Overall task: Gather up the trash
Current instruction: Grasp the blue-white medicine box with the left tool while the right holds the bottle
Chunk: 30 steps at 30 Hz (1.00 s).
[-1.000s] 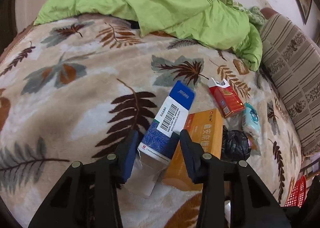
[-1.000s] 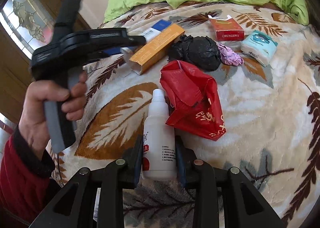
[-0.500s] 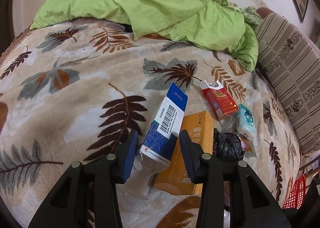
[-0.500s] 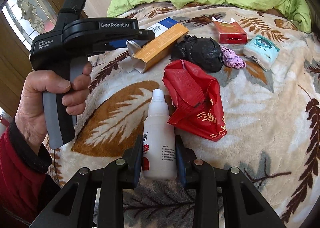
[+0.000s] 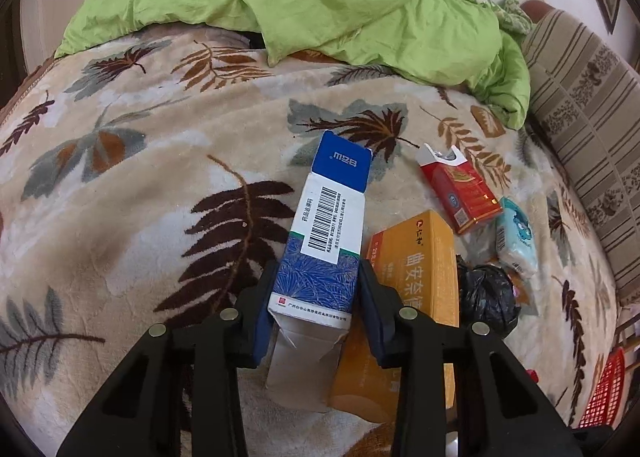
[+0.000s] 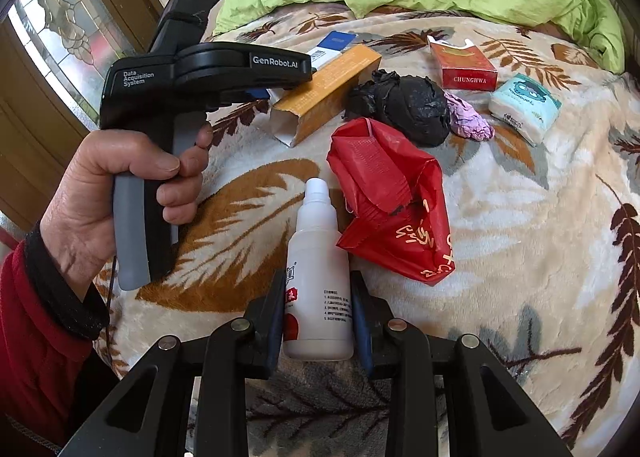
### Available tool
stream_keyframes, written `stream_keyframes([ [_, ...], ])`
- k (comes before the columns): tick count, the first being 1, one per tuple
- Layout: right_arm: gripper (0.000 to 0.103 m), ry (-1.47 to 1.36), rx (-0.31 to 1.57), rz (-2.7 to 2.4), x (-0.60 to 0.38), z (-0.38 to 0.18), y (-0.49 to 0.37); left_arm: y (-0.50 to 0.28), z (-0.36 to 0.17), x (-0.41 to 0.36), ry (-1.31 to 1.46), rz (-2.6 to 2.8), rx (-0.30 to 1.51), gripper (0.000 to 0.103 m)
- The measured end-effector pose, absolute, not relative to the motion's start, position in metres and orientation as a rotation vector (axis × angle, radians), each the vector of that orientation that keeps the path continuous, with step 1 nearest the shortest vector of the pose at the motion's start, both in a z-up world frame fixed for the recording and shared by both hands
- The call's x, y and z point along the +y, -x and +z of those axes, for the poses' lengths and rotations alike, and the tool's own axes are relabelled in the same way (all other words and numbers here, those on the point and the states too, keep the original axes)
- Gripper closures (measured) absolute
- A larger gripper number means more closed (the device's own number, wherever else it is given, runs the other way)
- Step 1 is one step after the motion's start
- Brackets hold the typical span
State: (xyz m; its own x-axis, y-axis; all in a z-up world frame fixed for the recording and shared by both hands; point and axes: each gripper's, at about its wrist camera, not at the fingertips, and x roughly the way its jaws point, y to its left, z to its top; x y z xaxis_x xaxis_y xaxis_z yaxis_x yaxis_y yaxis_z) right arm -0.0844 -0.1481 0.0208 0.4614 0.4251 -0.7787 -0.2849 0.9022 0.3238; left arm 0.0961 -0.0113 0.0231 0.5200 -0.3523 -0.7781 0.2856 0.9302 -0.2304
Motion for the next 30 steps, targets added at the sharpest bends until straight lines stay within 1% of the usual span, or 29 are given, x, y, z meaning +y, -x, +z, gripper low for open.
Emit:
stream_keyframes([
  [3,0.071,-0.161,1.003,0.438,-0.149,0.021,0.083,-0.094,0.024,-0.008,0.093,-0.375,0.934,0.074],
  [7,0.071,-0.162,1.004,0.433,-0.149,0.022,0.083,-0.085,0.033,0.001,0.115,-0.357,0.891,0.074],
  [13,0.071,-0.238,0.986,0.438,-0.157,0.028,0.081,-0.057,0.055,0.021,0.149,-0.288,0.82,0.074],
  [15,0.071,-0.239,0.963,0.447,-0.157,0.033,0.084,-0.041,0.063,0.025,0.142,-0.267,0.802,0.074],
  [19,0.072,-0.158,0.854,0.429,-0.152,0.053,0.101,-0.006,0.082,0.027,0.131,-0.257,0.76,0.074],
  [23,0.072,-0.131,0.762,0.37,-0.16,0.07,0.119,0.043,0.092,0.028,0.124,-0.251,0.755,0.074],
  [26,0.072,-0.164,0.751,0.344,-0.173,0.074,0.129,0.082,0.093,0.024,0.082,-0.236,0.753,0.074],
  [30,0.072,-0.177,0.746,0.332,-0.178,0.076,0.148,0.125,0.091,0.024,0.096,-0.199,0.743,0.074],
])
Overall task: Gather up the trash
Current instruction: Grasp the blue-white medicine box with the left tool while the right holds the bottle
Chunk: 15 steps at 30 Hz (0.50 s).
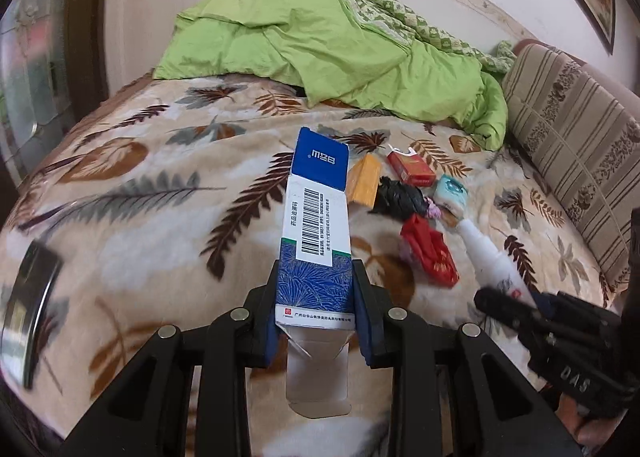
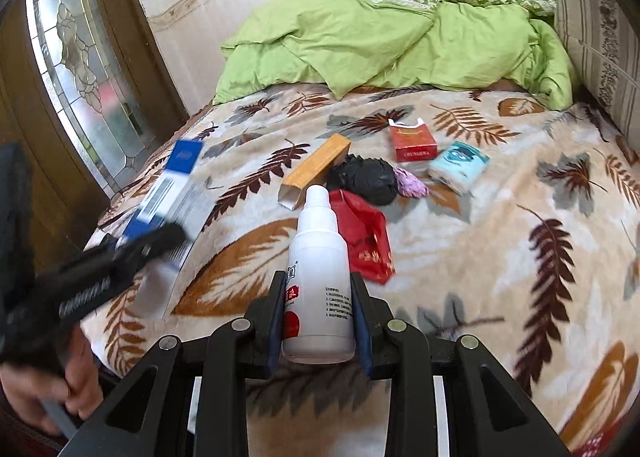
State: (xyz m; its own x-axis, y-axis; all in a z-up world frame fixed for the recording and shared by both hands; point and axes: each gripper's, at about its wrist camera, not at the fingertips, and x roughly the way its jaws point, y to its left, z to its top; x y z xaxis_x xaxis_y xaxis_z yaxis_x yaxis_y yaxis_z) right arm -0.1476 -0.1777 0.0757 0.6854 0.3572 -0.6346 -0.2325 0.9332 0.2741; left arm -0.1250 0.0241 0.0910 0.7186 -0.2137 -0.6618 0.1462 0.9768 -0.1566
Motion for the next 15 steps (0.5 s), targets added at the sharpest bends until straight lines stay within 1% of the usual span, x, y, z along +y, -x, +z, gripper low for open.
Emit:
stream_keyframes([
  [5,0.071,-0.171,0.732,0.321,-0.178,0.076,0.165,0.156,0.084,0.017,0.063,-0.153,0.718,0.074],
  [15,0.071,-0.171,0.709,0.286,-0.187,0.076,0.181,0.17,0.075,0.002,-0.04,-0.128,0.675,0.074],
])
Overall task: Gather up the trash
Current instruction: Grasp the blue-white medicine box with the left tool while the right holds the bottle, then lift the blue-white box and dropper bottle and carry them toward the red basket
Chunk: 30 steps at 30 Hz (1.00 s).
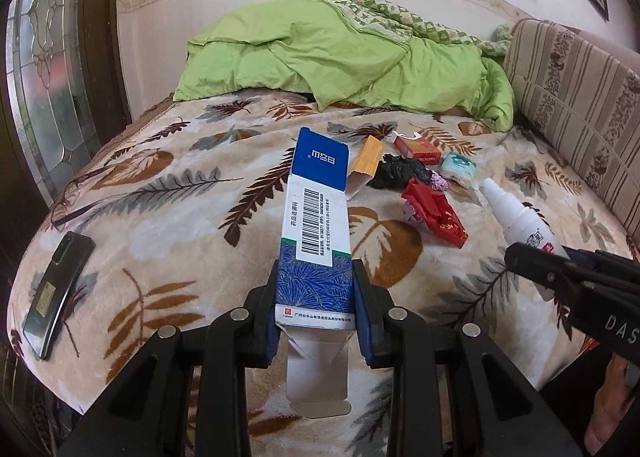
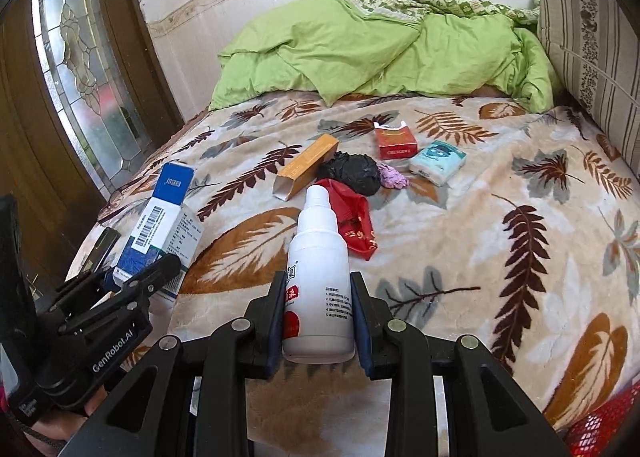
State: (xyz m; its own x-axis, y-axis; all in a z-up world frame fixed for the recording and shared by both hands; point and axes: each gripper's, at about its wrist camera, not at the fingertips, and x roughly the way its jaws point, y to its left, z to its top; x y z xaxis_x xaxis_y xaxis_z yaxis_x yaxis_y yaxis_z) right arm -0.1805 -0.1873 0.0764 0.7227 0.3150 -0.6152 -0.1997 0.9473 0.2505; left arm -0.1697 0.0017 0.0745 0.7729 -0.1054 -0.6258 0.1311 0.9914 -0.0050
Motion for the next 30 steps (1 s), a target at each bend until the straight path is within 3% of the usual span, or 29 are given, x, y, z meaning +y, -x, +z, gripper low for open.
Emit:
stream_keyframes([
  [30,0.071,-0.207,0.711,0.25,-0.199,0.076,0.175,0.169,0.074,-0.011,-0.091,-0.125,0.653,0.074],
])
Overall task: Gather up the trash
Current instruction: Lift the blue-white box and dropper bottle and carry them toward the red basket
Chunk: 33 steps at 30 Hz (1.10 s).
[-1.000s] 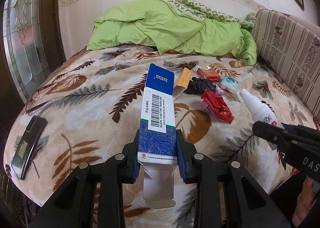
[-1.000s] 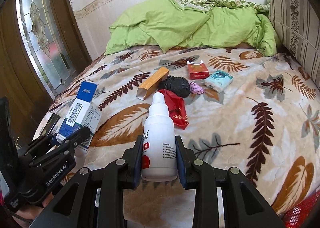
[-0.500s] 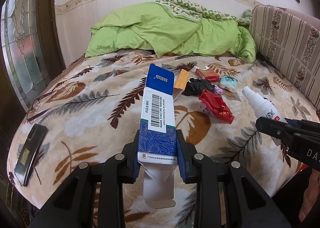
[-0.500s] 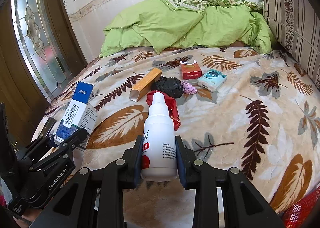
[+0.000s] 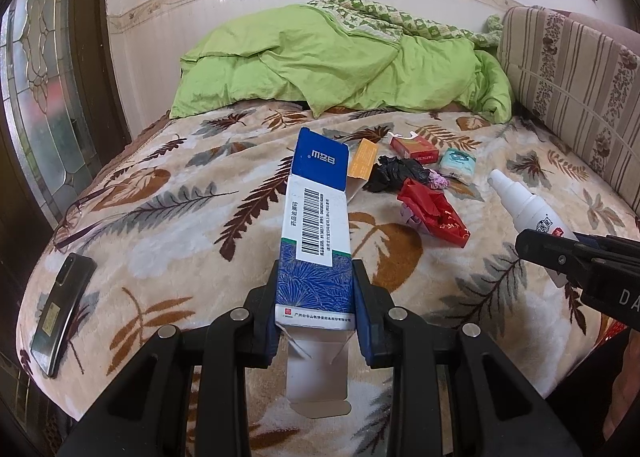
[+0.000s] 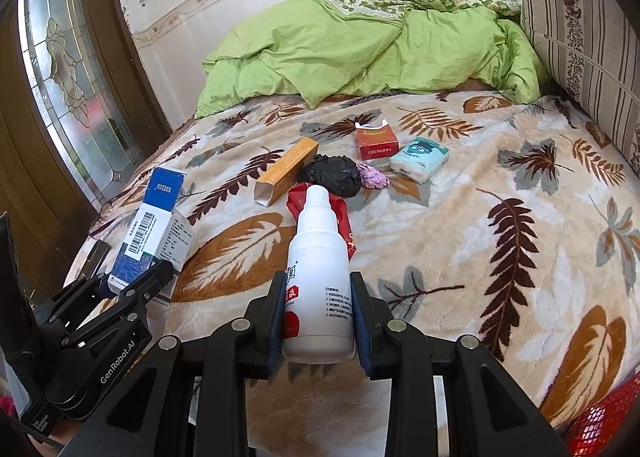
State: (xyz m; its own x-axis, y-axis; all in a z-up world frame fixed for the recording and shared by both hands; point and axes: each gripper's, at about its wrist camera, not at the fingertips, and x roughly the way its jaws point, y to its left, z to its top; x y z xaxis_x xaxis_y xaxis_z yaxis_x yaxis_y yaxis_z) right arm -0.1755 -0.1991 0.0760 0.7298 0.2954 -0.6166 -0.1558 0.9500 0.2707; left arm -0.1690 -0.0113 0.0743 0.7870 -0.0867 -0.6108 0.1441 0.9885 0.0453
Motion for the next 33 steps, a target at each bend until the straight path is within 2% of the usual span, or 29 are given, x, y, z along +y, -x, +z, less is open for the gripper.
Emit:
stream_keyframes([
  [33,0.071,-0.22,0.711,0.244,-0.2025,0.0758,0.1749,0.1623,0.0706,-0.0186,-0.117,-0.142,0.654,0.074],
])
